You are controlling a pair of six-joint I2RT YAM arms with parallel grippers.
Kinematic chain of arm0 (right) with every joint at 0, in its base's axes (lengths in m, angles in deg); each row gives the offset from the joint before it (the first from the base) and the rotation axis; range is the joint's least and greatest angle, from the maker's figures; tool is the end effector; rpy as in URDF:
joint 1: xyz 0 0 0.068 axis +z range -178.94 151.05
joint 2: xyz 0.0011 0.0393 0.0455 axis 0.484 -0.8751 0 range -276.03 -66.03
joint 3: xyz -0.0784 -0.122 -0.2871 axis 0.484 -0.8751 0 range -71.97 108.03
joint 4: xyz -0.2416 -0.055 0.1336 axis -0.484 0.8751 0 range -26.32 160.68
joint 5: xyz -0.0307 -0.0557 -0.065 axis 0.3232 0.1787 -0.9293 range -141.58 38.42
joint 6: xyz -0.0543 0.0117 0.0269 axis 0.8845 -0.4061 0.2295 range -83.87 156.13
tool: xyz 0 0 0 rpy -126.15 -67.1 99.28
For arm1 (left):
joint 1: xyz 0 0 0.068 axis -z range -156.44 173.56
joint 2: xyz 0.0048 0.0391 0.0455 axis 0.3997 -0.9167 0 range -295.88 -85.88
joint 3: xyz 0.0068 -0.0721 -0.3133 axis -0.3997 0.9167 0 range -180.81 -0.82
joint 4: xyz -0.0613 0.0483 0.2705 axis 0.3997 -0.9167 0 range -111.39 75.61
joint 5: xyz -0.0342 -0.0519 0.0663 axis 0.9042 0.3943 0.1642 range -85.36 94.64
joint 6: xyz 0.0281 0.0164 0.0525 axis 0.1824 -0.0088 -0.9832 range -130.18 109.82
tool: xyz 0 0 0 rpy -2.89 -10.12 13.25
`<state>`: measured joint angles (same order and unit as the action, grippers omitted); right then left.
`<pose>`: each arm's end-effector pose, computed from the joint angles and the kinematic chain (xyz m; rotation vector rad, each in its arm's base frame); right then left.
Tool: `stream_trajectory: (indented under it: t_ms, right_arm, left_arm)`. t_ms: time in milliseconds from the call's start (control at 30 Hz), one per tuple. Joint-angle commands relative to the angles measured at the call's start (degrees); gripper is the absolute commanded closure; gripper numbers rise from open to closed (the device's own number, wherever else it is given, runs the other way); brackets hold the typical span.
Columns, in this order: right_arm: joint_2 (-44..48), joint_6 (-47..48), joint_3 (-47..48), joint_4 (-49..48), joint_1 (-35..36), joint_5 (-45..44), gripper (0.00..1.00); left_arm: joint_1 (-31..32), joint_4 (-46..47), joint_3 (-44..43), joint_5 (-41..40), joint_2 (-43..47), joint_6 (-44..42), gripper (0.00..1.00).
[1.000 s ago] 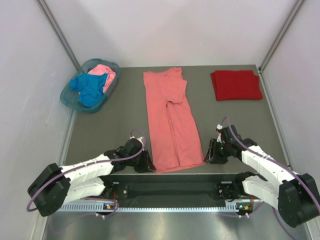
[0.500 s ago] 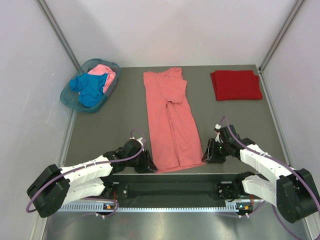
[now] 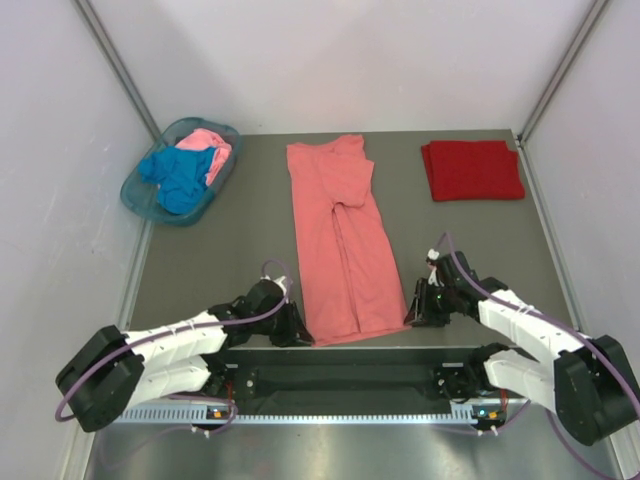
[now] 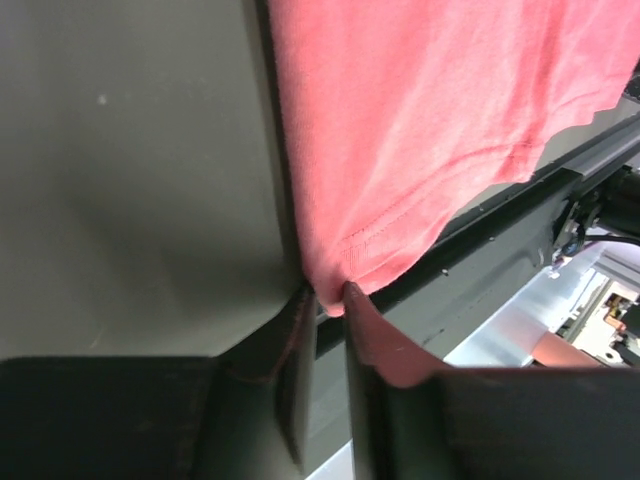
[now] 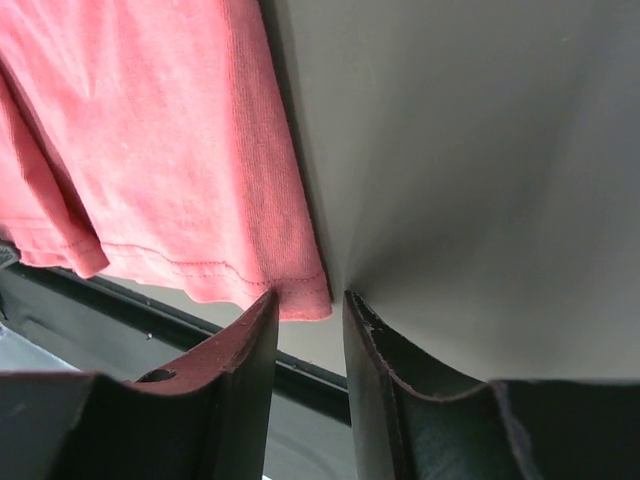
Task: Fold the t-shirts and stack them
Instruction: Fold the tshirt
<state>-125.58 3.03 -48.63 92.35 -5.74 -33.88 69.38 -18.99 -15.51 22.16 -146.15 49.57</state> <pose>0.1428 0.0766 0.1683 0.1458 2.8185 0.6836 0.1080 -0.1313 0.1471 -0.1820 2.7622 -1.0547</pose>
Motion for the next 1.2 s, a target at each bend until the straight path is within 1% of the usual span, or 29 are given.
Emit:
stream_trajectory:
  t_ms: [0,33,67,133,167,200,267,300,333,500,700,867,1000,1167]
  right_arm:
    - [-1.35,-0.12,-0.48,-1.24,1.84,-2.22,0.68]
    - [-1.79,-0.21,-0.57,-1.42,2.2,-2.49,0.68]
    - [-2.23,-0.38,-0.66,-1.33,2.37,-2.66,0.69]
    - [-2.15,-0.82,-1.01,-1.33,2.81,-3.63,0.73]
    - [-1.89,-1.0,-1.1,-1.16,2.9,-4.07,0.75]
    - [-1.8,-1.0,-1.18,-0.81,2.99,-4.94,0.83]
    - [-1.01,-1.0,-1.27,-0.37,3.08,-5.04,0.92]
    - [-0.75,-1.09,-1.18,-0.1,3.17,-5.21,0.99]
    - [-0.31,-1.09,-1.1,0.25,3.25,-5.21,1.0]
    - [3.73,-1.35,1.36,2.27,4.75,-5.65,1.0]
    - [4.71,-1.61,3.3,2.01,5.45,-5.65,1.0]
    - [5.32,-1.26,4.17,2.88,5.71,-6.35,1.0]
    - [4.79,-0.47,6.19,3.94,5.54,-7.06,1.0]
    - [2.26,1.02,10.41,4.99,5.54,-8.37,1.0]
  left_arm:
    - [0.23,-1.38,2.48,-2.49,-0.2,-0.77,0.79]
    - [0.23,-1.64,2.66,-2.49,0.32,-0.6,0.81]
    - [0.23,-1.64,2.74,-2.58,0.42,-0.51,0.88]
    - [0.14,-1.9,3.27,-2.49,1.21,-0.24,0.98]
    - [0.23,-2.16,3.36,-2.49,1.56,-0.24,1.0]
    - [0.23,-2.95,3.45,-2.66,2.08,-0.33,1.0]
    - [0.23,-4.09,3.45,-3.1,2.96,-0.42,1.0]
    - [0.23,-4.62,3.36,-3.19,3.57,-0.33,1.0]
    - [0.14,-4.63,3.27,-3.11,3.84,-0.24,1.0]
    - [0.14,-2.44,3.27,-0.56,5.69,1.86,1.0]
    - [0.23,0.56,2.05,1.37,3.24,3.27,1.0]
    - [0.14,0.21,0.2,1.91,2.17,3.36,1.0]
    - [0.06,-2.78,-1.73,-0.11,3.75,3.97,1.0]
    - [-0.99,-4.45,-5.15,-1.61,2.79,3.72,1.0]
